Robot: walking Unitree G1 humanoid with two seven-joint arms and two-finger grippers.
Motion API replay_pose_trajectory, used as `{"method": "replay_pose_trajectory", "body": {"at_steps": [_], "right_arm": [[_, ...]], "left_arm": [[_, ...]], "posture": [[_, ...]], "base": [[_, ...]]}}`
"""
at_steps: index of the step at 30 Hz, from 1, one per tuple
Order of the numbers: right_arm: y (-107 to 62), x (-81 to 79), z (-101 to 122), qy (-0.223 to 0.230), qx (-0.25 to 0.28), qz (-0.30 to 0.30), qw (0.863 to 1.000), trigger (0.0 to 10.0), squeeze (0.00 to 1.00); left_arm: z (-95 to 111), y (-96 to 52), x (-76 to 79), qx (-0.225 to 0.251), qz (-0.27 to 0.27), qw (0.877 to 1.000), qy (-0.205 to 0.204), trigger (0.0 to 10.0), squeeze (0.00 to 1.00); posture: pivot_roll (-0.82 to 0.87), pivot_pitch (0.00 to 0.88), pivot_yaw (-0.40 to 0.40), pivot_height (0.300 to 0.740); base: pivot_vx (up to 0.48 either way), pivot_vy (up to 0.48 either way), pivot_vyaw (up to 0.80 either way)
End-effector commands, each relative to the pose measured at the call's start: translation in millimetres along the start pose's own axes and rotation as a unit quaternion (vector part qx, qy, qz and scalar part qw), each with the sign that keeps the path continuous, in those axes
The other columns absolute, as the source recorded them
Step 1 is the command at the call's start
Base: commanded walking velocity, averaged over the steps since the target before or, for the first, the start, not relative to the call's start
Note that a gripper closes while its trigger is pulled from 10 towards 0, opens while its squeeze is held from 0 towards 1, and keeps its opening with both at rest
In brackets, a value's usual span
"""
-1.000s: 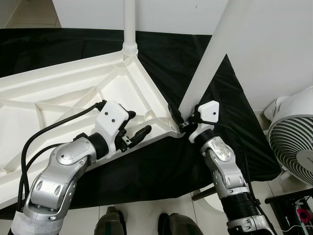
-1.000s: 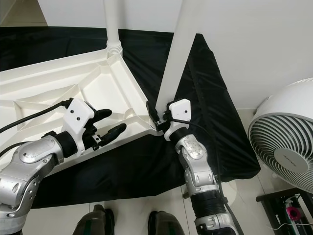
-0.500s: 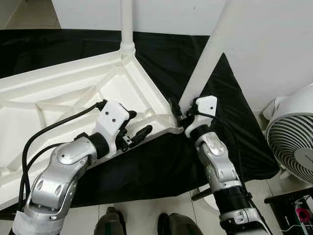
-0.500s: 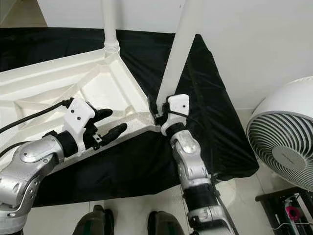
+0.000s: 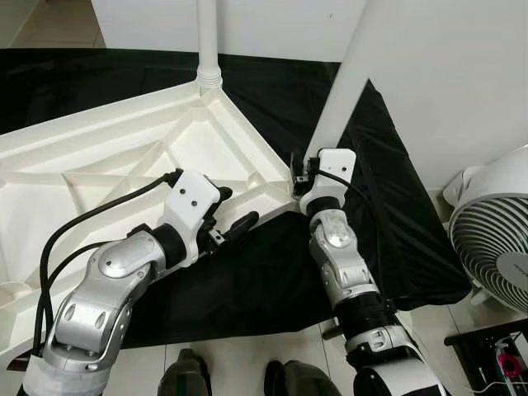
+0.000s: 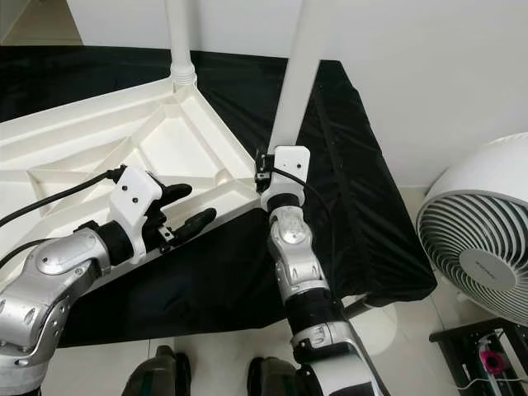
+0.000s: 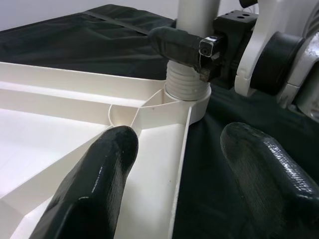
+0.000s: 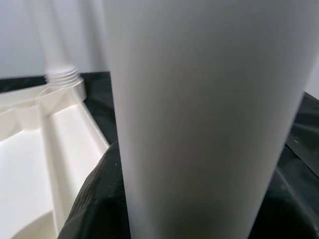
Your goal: Building children table
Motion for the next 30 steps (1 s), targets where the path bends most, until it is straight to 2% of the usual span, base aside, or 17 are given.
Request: {"method": "replay_pose_trajectory", "body": {"at_steps": [1,9,11,13,17,24,26,29,30], "right_arm": [[-10.6,15.8,-42,-0.005,-0.089,-0.041,0.995,10.0,0.00],[-11.4,23.4,-46,0.010,-0.102,-0.073,0.992,10.0,0.00],[-11.9,25.6,-47,0.005,-0.102,-0.082,0.991,10.0,0.00],[-14.5,33.1,-49,-0.003,-0.105,-0.101,0.989,10.0,0.00],[-16.9,35.4,-51,-0.009,-0.107,-0.106,0.989,10.0,0.00],[-18.9,24.2,-51,-0.003,-0.112,-0.082,0.990,10.0,0.00],[-18.2,21.9,-50,-0.005,-0.110,-0.072,0.991,10.0,0.00],[-18.2,21.0,-50,-0.007,-0.109,-0.068,0.992,10.0,0.01],[-18.2,20.9,-50,-0.007,-0.109,-0.067,0.992,10.0,0.28]], "left_arm": [[2,1.8,-0.7,0.007,0.019,1.000,0.004,10.0,0.00],[-1,3.0,3.0,0.003,0.006,1.000,0.001,10.0,0.00],[-5,3.9,5.4,-0.002,0.000,1.000,-0.002,10.0,0.00],[-18,8.8,13.3,-0.017,-0.020,1.000,-0.013,10.0,0.00],[-23,14.9,15.4,-0.021,-0.024,0.999,-0.018,10.0,0.00],[-26,26.9,20.2,-0.021,-0.039,0.999,-0.027,10.0,0.00],[-29,36.4,22.8,-0.023,-0.047,0.998,-0.019,10.0,0.00],[-26,41.3,24.3,-0.019,-0.052,0.998,-0.015,10.0,0.00],[-25,43.4,24.8,-0.016,-0.055,0.998,-0.014,10.0,0.00]], "posture": [[0.08,0.088,-0.068,0.740],[0.08,0.078,-0.067,0.740],[0.08,0.075,-0.067,0.740],[0.08,0.073,-0.070,0.740],[0.07,0.071,-0.068,0.740],[0.06,0.075,-0.069,0.740],[0.05,0.080,-0.072,0.740],[0.05,0.078,-0.071,0.740],[0.05,0.079,-0.071,0.740]], "base": [[0.000,0.000,0.00],[0.000,0.000,0.00],[0.000,0.000,0.00],[0.000,0.000,0.00],[0.000,0.000,0.00],[0.000,0.000,0.00],[0.000,0.000,0.00],[0.000,0.000,0.00],[0.000,0.000,0.00]]}}
Point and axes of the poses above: a point about 5 cm out from each wrist's last joint towards the gripper, its own y axis pointing out of the wrist towards the gripper, its own z axis along the axis of the wrist's last joint, x = y × z, the point moved 3 cm from there along y, pointing out of the wrist towards the gripper, and after that the axes turned 12 degrees about -y, right-handed, at the moved point
